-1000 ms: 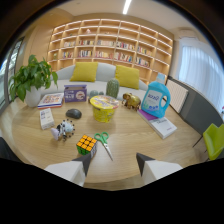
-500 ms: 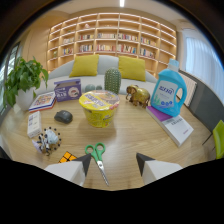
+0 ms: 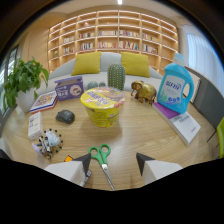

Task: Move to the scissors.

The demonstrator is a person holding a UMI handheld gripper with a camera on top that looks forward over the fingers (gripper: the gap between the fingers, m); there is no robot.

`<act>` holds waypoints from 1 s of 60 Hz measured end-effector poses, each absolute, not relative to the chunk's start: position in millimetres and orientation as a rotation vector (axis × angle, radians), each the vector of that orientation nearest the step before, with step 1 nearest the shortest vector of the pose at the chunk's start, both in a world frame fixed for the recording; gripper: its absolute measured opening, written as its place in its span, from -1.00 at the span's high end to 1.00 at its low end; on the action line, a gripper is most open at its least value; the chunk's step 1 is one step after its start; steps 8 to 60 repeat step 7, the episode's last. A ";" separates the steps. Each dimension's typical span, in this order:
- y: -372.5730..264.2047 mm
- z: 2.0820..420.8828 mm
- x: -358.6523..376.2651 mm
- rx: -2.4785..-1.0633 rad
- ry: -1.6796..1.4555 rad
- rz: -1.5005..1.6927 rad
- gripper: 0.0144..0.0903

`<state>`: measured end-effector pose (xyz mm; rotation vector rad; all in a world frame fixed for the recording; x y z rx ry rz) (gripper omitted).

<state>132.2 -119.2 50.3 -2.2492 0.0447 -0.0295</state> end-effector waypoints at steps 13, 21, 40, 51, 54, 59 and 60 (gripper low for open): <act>-119.4 50.7 131.6 -2.249 0.044 -0.023 -0.88; -119.4 50.7 131.6 -2.249 0.044 -0.023 -0.88; -119.4 50.7 131.6 -2.249 0.044 -0.023 -0.88; -119.4 50.7 131.6 -2.249 0.044 -0.023 -0.88; -119.4 50.7 131.6 -2.249 0.044 -0.023 -0.88; -119.4 50.7 131.6 -2.249 0.044 -0.023 -0.88; -119.4 50.7 131.6 -2.249 0.044 -0.023 -0.88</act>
